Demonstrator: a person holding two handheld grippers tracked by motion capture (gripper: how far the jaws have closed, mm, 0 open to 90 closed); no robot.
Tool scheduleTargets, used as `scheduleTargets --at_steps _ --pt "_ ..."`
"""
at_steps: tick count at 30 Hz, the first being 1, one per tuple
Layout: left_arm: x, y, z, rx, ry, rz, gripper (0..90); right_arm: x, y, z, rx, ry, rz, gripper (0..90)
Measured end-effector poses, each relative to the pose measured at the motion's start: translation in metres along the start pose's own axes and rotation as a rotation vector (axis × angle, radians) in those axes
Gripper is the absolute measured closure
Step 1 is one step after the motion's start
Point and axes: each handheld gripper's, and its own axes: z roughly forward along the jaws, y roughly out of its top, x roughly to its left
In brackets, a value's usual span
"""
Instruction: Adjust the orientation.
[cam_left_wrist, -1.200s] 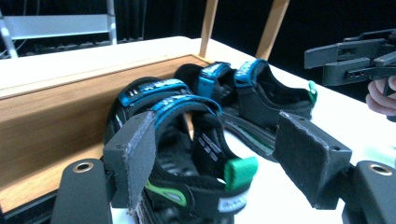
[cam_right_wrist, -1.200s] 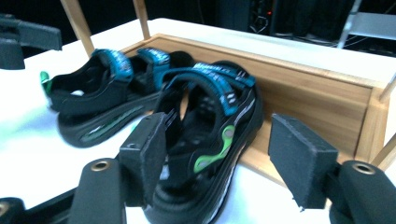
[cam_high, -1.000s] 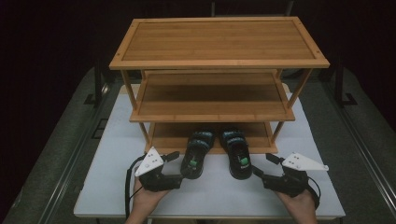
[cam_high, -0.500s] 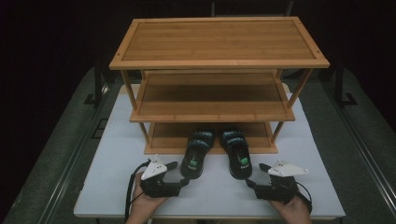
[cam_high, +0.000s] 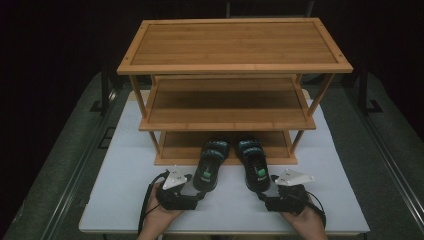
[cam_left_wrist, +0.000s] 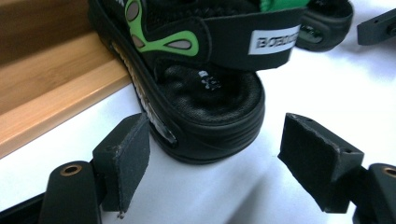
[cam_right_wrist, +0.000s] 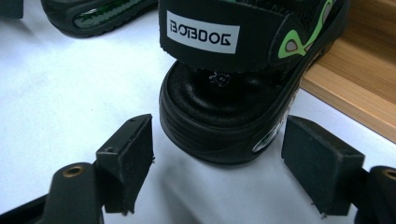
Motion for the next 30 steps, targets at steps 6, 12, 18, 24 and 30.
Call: scheduleTargets --at_steps 6,12,18,24,30 --pt "-0.001 0.004 0.004 0.02 0.031 0.014 33.2 -0.001 0.002 0.006 0.029 -0.016 0.005 25.3" --pt "-0.001 0.006 0.006 0.02 0.033 0.013 34.5 -0.003 0.003 0.008 0.029 0.0 0.007 25.1" --pt "-0.001 0.01 0.006 0.002 0.022 0.004 34.5 -0.007 0.008 0.005 0.03 0.025 0.023 25.5" --pt "0.0 0.019 0.009 -0.021 0.017 -0.001 34.6 -0.01 0.016 0.005 0.022 0.042 0.026 25.3" --pt "-0.001 0.029 0.016 -0.019 0.023 0.009 35.0 -0.013 0.019 0.006 0.019 0.054 0.031 25.3"
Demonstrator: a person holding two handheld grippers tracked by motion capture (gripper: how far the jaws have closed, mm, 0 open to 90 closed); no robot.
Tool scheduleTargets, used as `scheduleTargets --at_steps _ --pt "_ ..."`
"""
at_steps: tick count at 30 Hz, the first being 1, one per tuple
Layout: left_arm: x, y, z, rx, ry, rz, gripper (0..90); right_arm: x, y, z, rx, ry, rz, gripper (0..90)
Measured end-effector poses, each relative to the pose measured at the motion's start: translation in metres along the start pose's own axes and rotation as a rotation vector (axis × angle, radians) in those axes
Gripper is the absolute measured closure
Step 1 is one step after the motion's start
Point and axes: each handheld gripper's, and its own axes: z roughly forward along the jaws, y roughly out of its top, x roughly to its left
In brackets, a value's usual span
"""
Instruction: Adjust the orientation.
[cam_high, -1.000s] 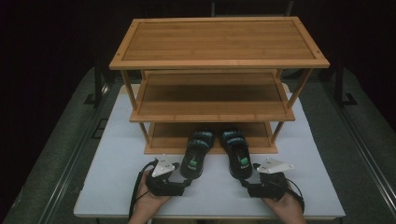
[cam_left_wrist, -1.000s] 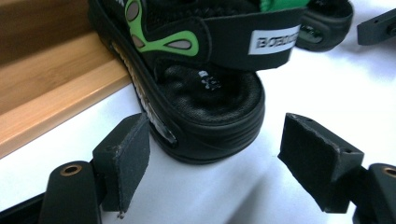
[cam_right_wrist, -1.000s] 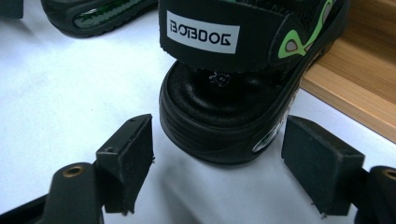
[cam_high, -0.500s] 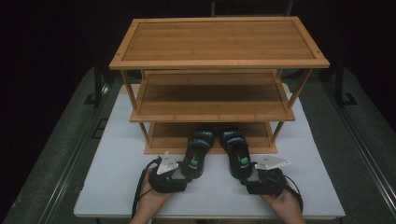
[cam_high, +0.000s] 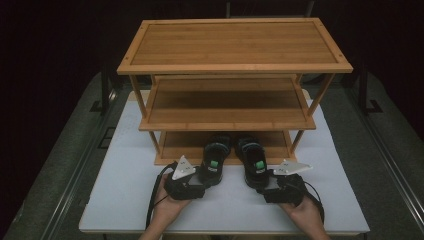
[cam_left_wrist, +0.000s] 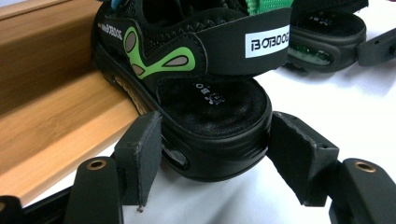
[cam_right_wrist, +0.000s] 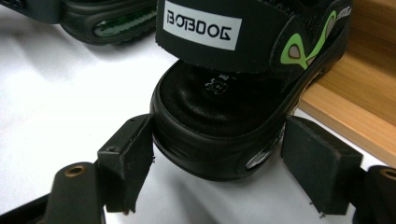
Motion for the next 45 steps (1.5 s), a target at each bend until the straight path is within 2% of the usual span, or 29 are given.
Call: scheduleTargets --at_steps 8,11,14,18,31,35,39,42,45 --pt "0.003 0.007 0.006 -0.02 -0.008 -0.023 35.3 -0.004 0.011 0.007 -0.015 0.007 0.007 25.6" --pt "0.002 0.011 0.011 -0.013 0.003 -0.008 35.7 -0.004 0.016 0.009 -0.029 0.003 0.009 25.2" --pt "0.001 0.013 0.014 -0.017 0.005 -0.011 35.9 -0.003 0.02 0.01 -0.032 0.0 0.01 25.2" --pt "0.001 0.014 0.017 -0.034 0.004 -0.033 37.0 -0.002 0.021 0.015 -0.029 -0.014 0.01 25.6" --pt "-0.002 0.019 0.026 -0.045 0.033 -0.031 36.5 0.001 0.025 0.025 -0.044 -0.032 0.018 25.0" --pt "-0.003 0.018 0.025 -0.041 0.034 -0.026 36.4 0.003 0.025 0.026 -0.051 -0.039 0.017 24.5" --pt "-0.005 0.018 0.02 -0.037 0.019 -0.002 36.4 0.001 0.023 0.024 -0.049 -0.023 0.031 25.6" --pt "-0.007 0.015 0.015 -0.046 0.018 -0.009 36.6 0.003 0.021 0.02 -0.048 -0.019 0.038 25.7" --pt "-0.008 0.012 0.011 -0.028 0.04 -0.027 43.9 0.006 0.017 0.014 -0.06 -0.037 0.042 34.2"
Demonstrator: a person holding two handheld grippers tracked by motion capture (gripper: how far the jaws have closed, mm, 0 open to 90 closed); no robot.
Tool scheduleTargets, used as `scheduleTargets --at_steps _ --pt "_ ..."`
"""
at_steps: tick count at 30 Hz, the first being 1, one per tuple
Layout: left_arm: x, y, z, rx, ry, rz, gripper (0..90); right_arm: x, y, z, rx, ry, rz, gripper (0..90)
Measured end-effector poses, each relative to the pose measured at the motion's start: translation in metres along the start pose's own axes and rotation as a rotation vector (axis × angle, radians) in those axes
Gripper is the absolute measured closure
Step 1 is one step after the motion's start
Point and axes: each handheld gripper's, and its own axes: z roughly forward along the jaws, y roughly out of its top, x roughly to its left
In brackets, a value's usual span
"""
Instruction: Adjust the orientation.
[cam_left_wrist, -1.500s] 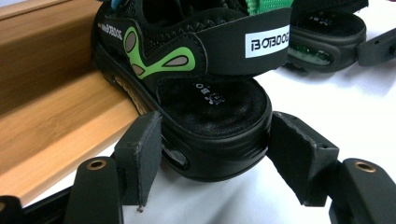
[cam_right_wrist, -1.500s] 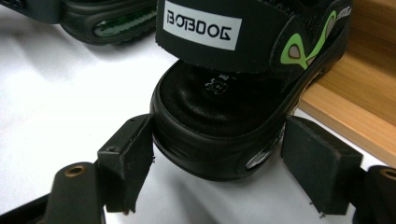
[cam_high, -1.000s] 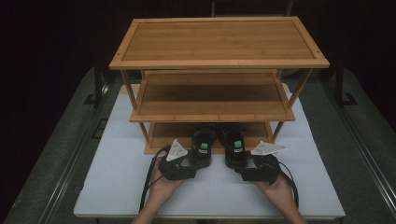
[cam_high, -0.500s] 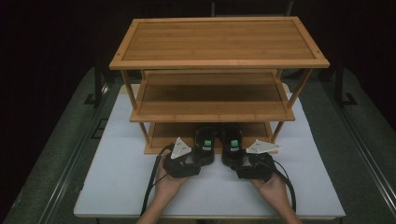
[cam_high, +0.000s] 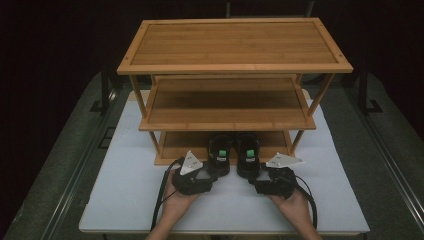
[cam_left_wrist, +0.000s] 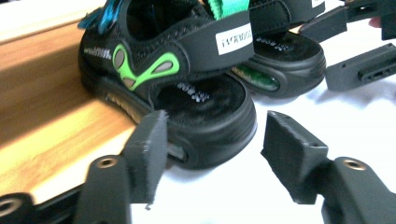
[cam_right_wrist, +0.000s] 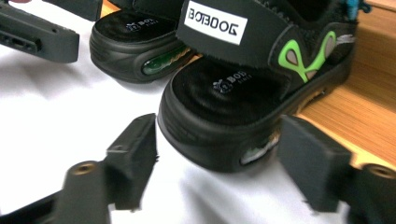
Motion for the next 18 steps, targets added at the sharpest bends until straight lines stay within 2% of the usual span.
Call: scheduleTargets --at_steps 3,5,7,9,12,18 --pt "-0.001 -0.004 -0.001 0.007 -0.003 -0.019 54.0 0.003 -0.004 -0.004 -0.01 -0.02 0.006 43.9" --pt "-0.002 -0.005 0.0 0.011 -0.005 -0.028 56.7 0.007 -0.005 -0.004 0.002 -0.034 0.007 48.7" --pt "-0.005 -0.006 0.001 0.007 0.027 -0.02 61.4 0.011 -0.007 -0.005 -0.004 -0.073 -0.016 53.8" --pt "-0.005 -0.005 0.001 0.01 0.036 -0.024 64.7 0.013 -0.007 -0.006 -0.008 -0.084 -0.021 56.6" --pt "-0.005 -0.004 0.0 0.019 0.026 -0.05 68.1 0.015 -0.007 -0.008 -0.018 -0.096 -0.024 64.1" --pt "-0.011 -0.003 -0.001 0.024 0.054 -0.011 72.5 0.015 -0.008 -0.01 -0.017 -0.087 -0.012 69.1"
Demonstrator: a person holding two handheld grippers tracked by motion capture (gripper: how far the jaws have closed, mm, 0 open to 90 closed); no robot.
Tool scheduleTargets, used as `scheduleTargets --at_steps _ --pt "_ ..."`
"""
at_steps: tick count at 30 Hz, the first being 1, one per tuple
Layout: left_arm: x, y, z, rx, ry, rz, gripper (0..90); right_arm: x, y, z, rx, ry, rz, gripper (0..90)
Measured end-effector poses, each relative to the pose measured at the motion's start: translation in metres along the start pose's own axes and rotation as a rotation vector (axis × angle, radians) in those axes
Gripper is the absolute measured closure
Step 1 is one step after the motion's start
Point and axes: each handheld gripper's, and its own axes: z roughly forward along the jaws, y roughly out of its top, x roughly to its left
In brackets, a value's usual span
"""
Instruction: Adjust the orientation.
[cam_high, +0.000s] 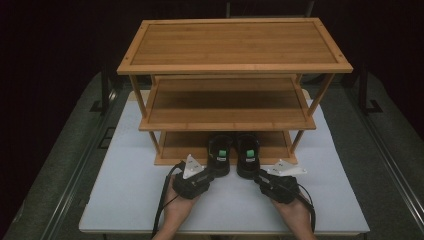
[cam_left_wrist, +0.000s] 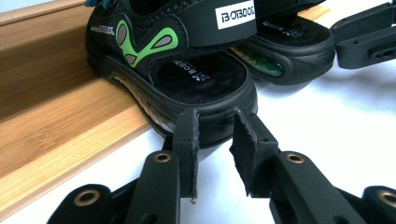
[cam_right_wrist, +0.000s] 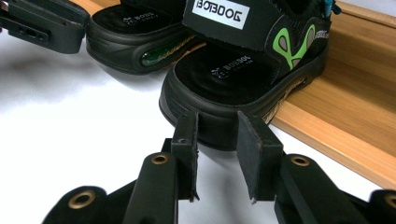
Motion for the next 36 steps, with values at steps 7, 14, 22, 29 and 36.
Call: scheduleTargets --at_steps 7,14,22,29,36 --pt "-0.001 0.0 0.001 -0.011 0.009 0.0 75.6 0.004 0.0 0.0 -0.013 -0.008 0.003 73.5" --pt "-0.006 0.004 0.007 -0.014 0.023 0.019 75.6 0.009 0.004 0.007 -0.017 0.003 -0.017 77.8" --pt "-0.002 0.007 0.013 -0.013 0.036 0.011 75.1 0.008 0.009 0.013 -0.02 -0.031 -0.013 77.7" --pt "0.004 0.01 0.02 -0.017 0.056 -0.009 74.6 0.006 0.014 0.021 -0.021 -0.046 -0.005 76.5" --pt "0.009 0.013 0.026 -0.021 0.066 -0.025 74.2 0.005 0.017 0.027 -0.027 -0.063 0.001 75.8"
